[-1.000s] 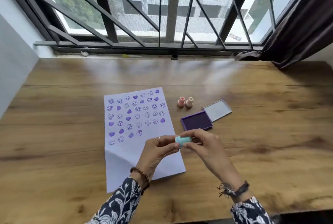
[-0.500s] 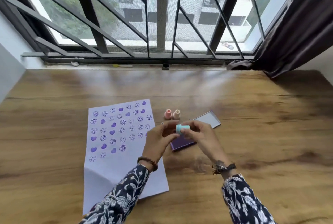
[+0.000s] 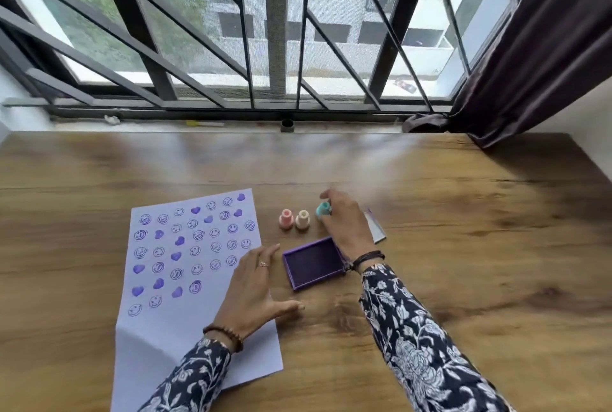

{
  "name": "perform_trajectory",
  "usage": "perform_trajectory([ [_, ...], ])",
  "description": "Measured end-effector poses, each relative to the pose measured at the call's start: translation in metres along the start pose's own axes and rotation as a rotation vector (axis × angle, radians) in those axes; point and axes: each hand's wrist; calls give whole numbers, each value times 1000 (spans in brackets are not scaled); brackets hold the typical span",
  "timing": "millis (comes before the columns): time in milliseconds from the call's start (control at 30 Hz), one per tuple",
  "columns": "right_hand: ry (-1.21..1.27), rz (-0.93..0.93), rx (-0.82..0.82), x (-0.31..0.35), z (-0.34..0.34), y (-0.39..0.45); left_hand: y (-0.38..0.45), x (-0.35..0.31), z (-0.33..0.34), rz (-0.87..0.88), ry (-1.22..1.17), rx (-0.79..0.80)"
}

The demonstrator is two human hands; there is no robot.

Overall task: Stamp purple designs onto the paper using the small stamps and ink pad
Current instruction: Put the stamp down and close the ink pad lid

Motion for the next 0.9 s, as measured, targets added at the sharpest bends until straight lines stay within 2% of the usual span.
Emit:
perform_trajectory([
  [67,72,44,-35,-8,-4,-6,0,0,5,-8,39,4],
  [233,63,171,-321,-42,-24,-31,2,-5,7,-51,53,-56],
  [367,-2,281,-328,-62,-25,-42,2,-6,7,-54,37,-62],
  [600,153,368,-381,-63,-28,-39,-5,-6,4,-50,-12,-43],
  [667,189,296,-422,-55,-34,-48,-7,-6,2,-48,-25,-36],
  [733,160,145,-476,-39,-36,-63,-8,-6,2,-50,-31,-30],
  [900,-143,-347,-470,1,-5,-113,-8,-7,4,-49,-38,-46],
])
Point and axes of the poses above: each hand's wrist, its own y-axis towards the middle knuckle, its own z-axis out of the palm, x = y × z, and after that the axes turned 9 degrees about y, right-handed
